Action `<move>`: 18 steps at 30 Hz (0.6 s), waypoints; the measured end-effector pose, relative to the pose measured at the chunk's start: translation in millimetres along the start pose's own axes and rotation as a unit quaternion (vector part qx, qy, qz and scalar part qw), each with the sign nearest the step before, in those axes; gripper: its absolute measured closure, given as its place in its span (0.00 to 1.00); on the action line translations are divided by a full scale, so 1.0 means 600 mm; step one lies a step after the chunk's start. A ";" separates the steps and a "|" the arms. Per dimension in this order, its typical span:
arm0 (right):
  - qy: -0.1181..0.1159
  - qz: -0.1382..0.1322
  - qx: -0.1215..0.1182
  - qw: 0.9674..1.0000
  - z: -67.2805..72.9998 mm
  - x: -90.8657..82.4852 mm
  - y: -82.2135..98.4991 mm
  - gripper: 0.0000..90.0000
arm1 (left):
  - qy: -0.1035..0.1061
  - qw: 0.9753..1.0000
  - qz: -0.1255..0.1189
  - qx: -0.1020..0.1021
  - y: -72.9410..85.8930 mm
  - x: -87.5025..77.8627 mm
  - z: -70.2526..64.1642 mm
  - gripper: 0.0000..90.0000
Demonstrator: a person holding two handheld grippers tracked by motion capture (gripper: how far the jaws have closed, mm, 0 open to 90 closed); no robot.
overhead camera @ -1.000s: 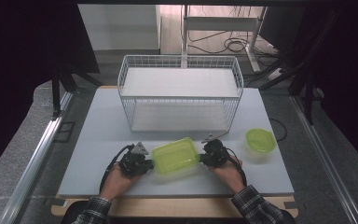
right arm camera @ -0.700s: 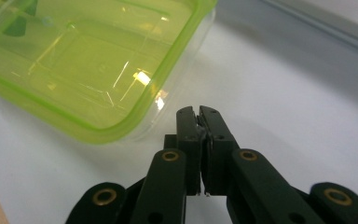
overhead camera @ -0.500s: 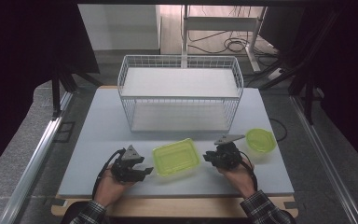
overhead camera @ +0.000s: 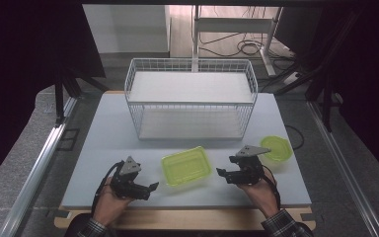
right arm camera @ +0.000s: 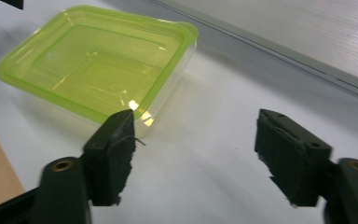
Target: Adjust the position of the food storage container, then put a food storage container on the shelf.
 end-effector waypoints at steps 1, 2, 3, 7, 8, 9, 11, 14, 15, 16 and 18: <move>-0.001 -0.001 0.002 1.000 0.001 -0.001 0.002 0.27 | -0.002 1.000 0.002 0.001 0.001 0.002 0.000 0.03; -0.002 0.001 0.003 1.000 0.002 -0.002 0.004 0.25 | -0.001 1.000 0.003 0.001 0.003 0.004 0.000 0.02; -0.004 0.002 0.004 1.000 0.003 -0.001 0.006 0.23 | 0.000 1.000 0.003 0.002 0.003 0.005 0.000 0.02; -0.009 0.008 0.007 1.000 0.004 0.005 0.013 0.17 | 0.008 1.000 -0.005 0.009 0.003 0.008 0.000 0.01; -0.010 0.009 0.008 1.000 0.004 0.007 0.013 0.15 | 0.009 1.000 -0.006 0.013 0.003 0.008 0.000 0.01; -0.014 0.008 0.012 1.000 0.005 0.008 0.013 0.13 | 0.009 1.000 -0.007 0.017 0.004 0.008 0.001 0.01; -0.021 0.010 0.020 1.000 0.005 0.010 0.013 0.10 | 0.012 1.000 -0.004 0.020 0.005 0.010 0.001 0.01; -0.024 0.019 0.024 0.999 0.007 0.015 0.015 0.09 | 0.008 1.000 0.007 0.029 0.008 0.013 0.001 0.01; -0.026 0.021 0.025 0.999 0.008 0.016 0.015 0.08 | 0.007 0.999 0.010 0.032 0.009 0.015 0.000 0.01; -0.027 0.021 0.026 0.999 0.009 0.017 0.015 0.08 | 0.006 0.999 0.012 0.034 0.009 0.015 -0.001 0.01; -0.025 0.025 0.026 0.999 0.011 0.018 0.012 0.07 | 0.004 0.999 0.018 0.039 0.010 0.017 -0.003 0.00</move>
Point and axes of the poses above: each handheld gripper's, and its own axes: x roughly forward along the jaws, y roughly out of its underside, z roughly to its left, the point moved 5 cm from there along x, roughly forward along the jaws, and after that the axes turned 14 degrees about y, right-handed, at the moved point
